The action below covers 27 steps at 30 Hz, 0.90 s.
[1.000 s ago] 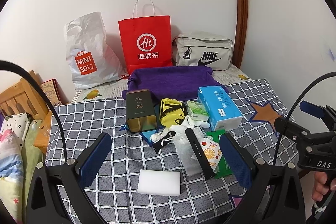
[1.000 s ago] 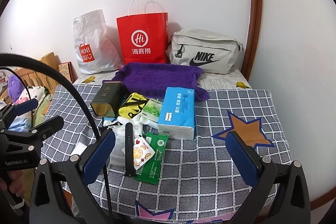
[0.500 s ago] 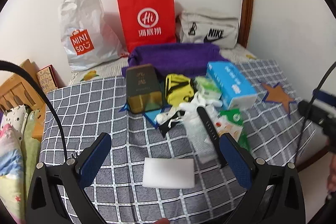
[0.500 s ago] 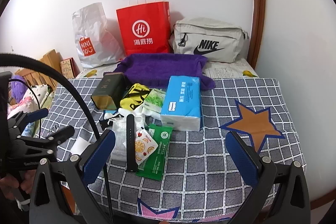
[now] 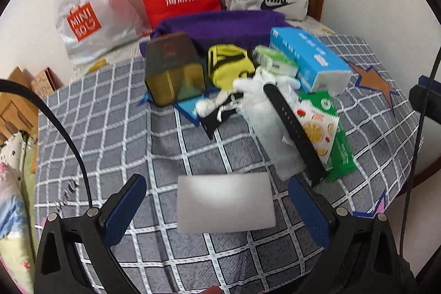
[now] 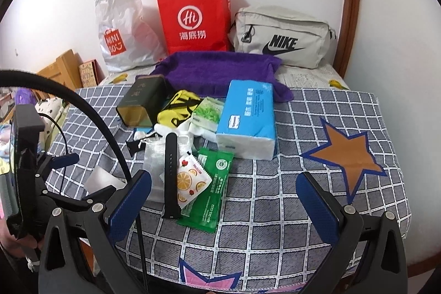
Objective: Organize soft objects
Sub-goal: 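Lower the left tool onto the white sponge and close it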
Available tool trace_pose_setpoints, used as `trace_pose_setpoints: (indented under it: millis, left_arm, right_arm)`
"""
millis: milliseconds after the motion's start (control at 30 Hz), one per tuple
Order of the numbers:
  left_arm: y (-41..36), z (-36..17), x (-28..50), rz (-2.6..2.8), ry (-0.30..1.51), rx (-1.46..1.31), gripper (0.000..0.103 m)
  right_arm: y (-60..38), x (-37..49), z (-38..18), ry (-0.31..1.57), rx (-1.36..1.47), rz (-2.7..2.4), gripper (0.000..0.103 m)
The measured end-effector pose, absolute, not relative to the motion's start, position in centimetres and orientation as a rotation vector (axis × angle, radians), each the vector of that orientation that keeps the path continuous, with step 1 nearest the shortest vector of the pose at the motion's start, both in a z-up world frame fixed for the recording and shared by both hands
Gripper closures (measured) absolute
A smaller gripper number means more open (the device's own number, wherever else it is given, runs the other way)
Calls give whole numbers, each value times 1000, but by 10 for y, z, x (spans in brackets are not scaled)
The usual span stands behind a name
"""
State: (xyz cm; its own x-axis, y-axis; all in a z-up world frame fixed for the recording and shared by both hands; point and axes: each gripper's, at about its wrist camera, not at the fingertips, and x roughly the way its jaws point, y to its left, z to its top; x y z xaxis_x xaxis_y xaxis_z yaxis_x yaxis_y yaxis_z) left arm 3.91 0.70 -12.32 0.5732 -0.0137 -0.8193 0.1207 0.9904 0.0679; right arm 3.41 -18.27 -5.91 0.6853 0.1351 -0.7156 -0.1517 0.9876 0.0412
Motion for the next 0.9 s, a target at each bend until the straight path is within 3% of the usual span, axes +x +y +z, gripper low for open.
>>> trace_pose_setpoints:
  millis: [367, 533, 900]
  left_arm:
    - [9, -153, 45, -58, 999, 149, 0]
    - [8, -154, 43, -106, 984, 144, 22]
    - [21, -143, 44, -119, 942, 110, 23]
  right_arm:
    - [-182, 47, -81, 852, -24, 163, 0]
    - [-183, 54, -98, 881, -12, 180, 0]
    - [-186, 80, -138, 967, 27, 185, 0]
